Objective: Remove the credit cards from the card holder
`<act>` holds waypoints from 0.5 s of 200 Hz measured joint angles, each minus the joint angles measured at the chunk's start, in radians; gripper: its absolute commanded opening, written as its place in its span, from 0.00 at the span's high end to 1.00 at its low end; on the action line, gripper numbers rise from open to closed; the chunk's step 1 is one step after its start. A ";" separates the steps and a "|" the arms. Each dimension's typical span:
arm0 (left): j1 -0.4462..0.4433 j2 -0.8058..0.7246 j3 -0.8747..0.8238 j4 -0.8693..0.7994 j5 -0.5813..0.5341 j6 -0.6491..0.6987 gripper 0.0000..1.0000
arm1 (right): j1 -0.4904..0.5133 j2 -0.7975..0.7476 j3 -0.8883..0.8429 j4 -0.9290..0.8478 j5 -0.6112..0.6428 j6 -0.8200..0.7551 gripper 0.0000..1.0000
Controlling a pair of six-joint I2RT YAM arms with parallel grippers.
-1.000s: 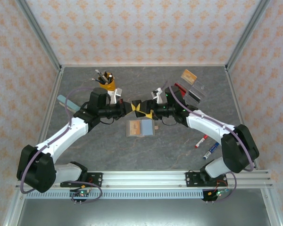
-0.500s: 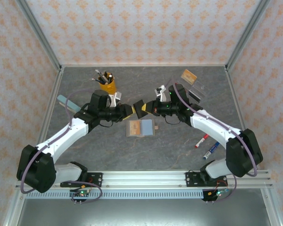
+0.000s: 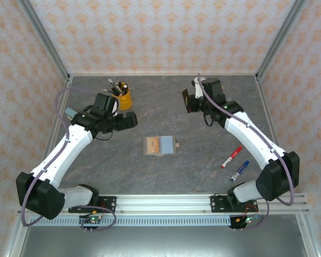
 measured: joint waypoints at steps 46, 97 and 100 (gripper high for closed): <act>0.000 0.000 0.000 -0.046 -0.075 0.028 0.00 | -0.174 0.159 0.130 -0.130 -0.013 -0.309 1.00; 0.000 0.000 0.000 -0.047 -0.087 0.028 0.00 | -0.278 0.297 0.196 -0.234 -0.048 -0.536 1.00; 0.000 0.000 0.000 -0.047 -0.087 0.028 0.00 | -0.282 0.303 0.201 -0.240 -0.049 -0.547 1.00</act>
